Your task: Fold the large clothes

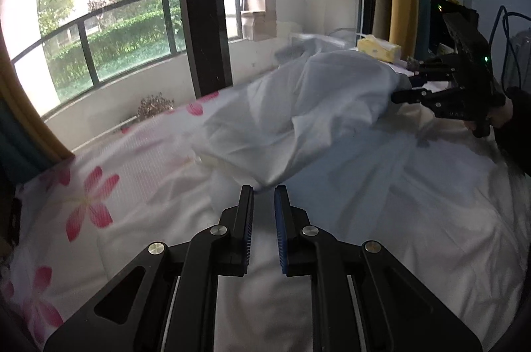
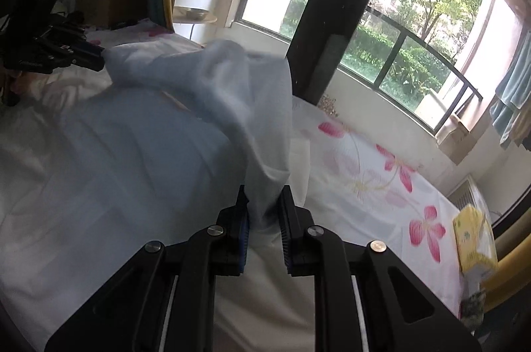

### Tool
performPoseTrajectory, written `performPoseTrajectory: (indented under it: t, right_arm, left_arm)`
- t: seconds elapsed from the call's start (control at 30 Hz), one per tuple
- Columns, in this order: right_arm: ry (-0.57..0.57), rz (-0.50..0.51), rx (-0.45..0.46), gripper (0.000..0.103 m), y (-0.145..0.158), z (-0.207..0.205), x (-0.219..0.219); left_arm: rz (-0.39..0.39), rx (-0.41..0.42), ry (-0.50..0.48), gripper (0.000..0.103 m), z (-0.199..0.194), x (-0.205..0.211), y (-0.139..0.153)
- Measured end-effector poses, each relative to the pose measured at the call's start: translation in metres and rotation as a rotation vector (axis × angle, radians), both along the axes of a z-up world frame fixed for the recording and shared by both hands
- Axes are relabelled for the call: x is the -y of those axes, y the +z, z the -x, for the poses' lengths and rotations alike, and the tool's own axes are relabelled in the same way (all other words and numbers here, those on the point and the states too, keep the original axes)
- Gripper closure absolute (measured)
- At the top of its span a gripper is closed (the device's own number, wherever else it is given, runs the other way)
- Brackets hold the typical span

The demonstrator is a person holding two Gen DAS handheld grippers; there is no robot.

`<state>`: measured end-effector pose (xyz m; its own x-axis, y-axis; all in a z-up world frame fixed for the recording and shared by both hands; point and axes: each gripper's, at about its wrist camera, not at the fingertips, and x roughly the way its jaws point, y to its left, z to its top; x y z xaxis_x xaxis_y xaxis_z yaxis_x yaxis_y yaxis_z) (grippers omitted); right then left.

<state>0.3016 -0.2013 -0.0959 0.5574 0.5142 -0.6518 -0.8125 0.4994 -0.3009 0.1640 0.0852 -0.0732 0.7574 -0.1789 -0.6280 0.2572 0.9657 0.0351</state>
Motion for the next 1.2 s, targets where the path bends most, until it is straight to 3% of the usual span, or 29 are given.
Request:
performPoseTrajectory:
  t: [0.33, 0.4, 0.43, 0.47, 0.5, 0.57, 0.63, 0.73, 0.87, 0.93, 0.97, 1.0, 1.2]
  right_arm:
    - [0.051, 0.053, -0.072, 0.082, 0.006, 0.037, 0.021]
    - [0.079, 0.020, -0.100, 0.081, 0.015, 0.043, 0.021]
    - [0.116, -0.014, -0.124, 0.079, 0.023, 0.049, 0.018]
    - [0.145, -0.034, -0.139, 0.071, 0.027, 0.053, 0.015]
    - [0.173, -0.050, -0.154, 0.053, 0.031, 0.057, 0.011]
    - [0.219, -0.075, -0.169, 0.029, 0.037, 0.066, -0.003]
    - [0.254, -0.095, -0.183, 0.029, 0.037, 0.072, -0.022]
    - [0.267, -0.040, -0.176, 0.030, 0.023, 0.075, -0.055]
    - [0.235, 0.045, -0.147, 0.048, 0.001, 0.073, -0.090]
    - [0.202, 0.069, -0.152, 0.075, -0.009, 0.064, -0.098]
    - [0.187, 0.074, -0.167, 0.094, -0.011, 0.060, -0.099]
    - [0.177, 0.068, -0.181, 0.101, -0.012, 0.057, -0.097]
    - [0.197, -0.018, -0.189, 0.101, 0.018, 0.077, -0.062]
  left_arm:
    - [0.057, 0.004, 0.026, 0.089, 0.034, -0.008, 0.013]
    - [0.074, 0.010, 0.033, 0.085, 0.037, -0.011, 0.016]
    - [0.087, 0.012, 0.033, 0.077, 0.037, -0.012, 0.017]
    - [0.102, 0.013, 0.033, 0.072, 0.036, -0.013, 0.017]
    - [0.118, 0.014, 0.031, 0.072, 0.036, -0.013, 0.017]
    - [0.138, 0.015, 0.030, 0.072, 0.035, -0.011, 0.017]
    - [0.148, 0.012, 0.030, 0.072, 0.033, -0.009, 0.015]
    - [0.155, 0.002, 0.033, 0.072, 0.032, -0.006, 0.013]
    - [0.170, -0.015, 0.034, 0.072, 0.035, -0.005, 0.012]
    - [0.167, -0.025, 0.040, 0.072, 0.036, -0.005, 0.009]
    - [0.164, -0.029, 0.045, 0.072, 0.037, -0.005, 0.008]
    - [0.164, -0.032, 0.048, 0.072, 0.037, -0.005, 0.007]
    - [0.170, -0.050, 0.082, 0.072, 0.038, -0.008, 0.001]
